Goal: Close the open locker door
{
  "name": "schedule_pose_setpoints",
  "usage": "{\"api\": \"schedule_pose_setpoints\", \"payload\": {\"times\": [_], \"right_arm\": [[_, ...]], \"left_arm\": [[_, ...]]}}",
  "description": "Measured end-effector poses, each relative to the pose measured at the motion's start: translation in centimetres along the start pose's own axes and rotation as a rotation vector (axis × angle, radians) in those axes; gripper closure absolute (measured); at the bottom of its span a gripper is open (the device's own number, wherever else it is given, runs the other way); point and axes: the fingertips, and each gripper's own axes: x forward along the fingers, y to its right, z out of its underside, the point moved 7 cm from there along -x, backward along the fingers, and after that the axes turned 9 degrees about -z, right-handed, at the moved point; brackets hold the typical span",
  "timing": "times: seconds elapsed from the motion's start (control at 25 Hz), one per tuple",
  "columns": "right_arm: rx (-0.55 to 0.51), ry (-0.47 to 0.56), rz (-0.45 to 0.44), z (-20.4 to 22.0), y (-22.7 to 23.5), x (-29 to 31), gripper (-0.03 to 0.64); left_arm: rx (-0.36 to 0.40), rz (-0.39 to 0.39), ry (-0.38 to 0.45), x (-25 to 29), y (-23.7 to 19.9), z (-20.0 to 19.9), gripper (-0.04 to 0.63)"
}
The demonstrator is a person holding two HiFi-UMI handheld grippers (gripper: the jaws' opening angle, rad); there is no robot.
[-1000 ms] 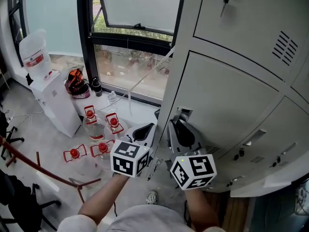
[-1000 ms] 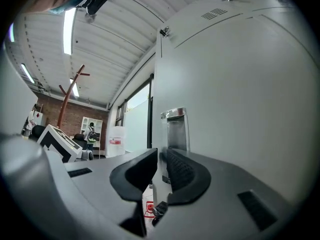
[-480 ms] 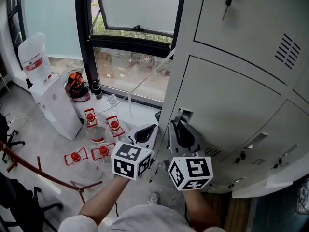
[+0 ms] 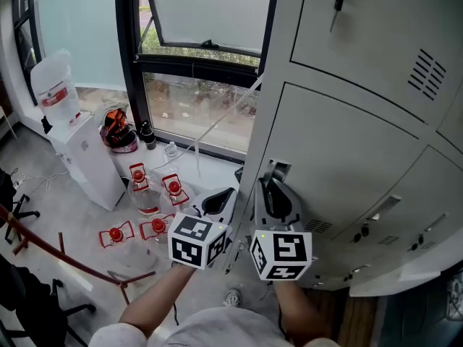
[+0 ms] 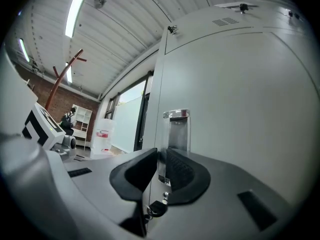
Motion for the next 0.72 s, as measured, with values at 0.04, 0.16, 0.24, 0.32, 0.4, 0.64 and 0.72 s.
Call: {"api": "schedule_pose_setpoints", "payload": {"times": [0.04,0.16,0.24,0.32,0.4,0.64,0.72], "right_arm": [[-0.016,-0.002,0.009,0.0,-0.1,0.0,0.572],[-0.048,-0.006,0.020,0.0,-0.2,0.0,0.571],[-0.066,-0.010,0.019,0.1,-0.3,-0.1,0.569],[-0.082,-0.013,0.017,0.1,-0.4,-0.1,0.569],[-0.086,-0.014,0.009,0.1,-0.4,-0.2,0.565],[-0.063,-0.005,-0.033,0.0,-0.3,-0.9,0.549],[-0.061,0.003,-0.046,0.0,-0.5,-1.3,0.549]], "left_arm": [[-0.001,-0.002,-0.002,-0.1,0.0,0.1,0.591],[-0.002,-0.008,-0.008,-0.6,-0.2,0.4,0.591],[-0.006,-0.013,-0.009,-0.9,-0.3,0.6,0.591],[-0.011,-0.015,-0.011,-1.2,-0.4,0.7,0.591],[-0.013,-0.015,-0.013,-1.4,-0.3,0.8,0.591],[-0.014,-0.012,-0.007,-1.9,0.4,0.8,0.591],[-0.013,-0.010,-0.002,-2.2,0.7,0.7,0.591]]}}
